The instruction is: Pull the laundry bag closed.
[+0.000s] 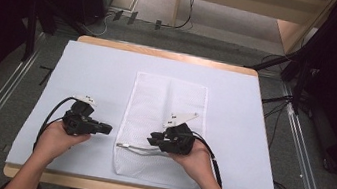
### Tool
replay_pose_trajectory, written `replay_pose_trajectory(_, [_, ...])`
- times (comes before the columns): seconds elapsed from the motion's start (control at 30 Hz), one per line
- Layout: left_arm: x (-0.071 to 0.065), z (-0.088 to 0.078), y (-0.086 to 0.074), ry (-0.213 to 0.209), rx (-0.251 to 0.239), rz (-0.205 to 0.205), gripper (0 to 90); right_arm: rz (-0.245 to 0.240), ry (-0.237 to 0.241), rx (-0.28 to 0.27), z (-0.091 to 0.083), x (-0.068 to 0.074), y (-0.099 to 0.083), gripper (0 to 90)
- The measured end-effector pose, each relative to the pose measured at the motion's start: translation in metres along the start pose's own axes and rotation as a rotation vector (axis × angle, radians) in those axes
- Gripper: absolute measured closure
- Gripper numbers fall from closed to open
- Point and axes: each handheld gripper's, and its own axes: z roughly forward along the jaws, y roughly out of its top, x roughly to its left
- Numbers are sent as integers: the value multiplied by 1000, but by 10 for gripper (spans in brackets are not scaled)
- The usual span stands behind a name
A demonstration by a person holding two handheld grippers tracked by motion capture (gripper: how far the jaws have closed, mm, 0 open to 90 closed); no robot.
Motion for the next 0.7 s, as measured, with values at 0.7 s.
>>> replay_pose_trajectory(0.7, [8,3,2,-14,5,-20,857,-38,80,50,47,13,22,753])
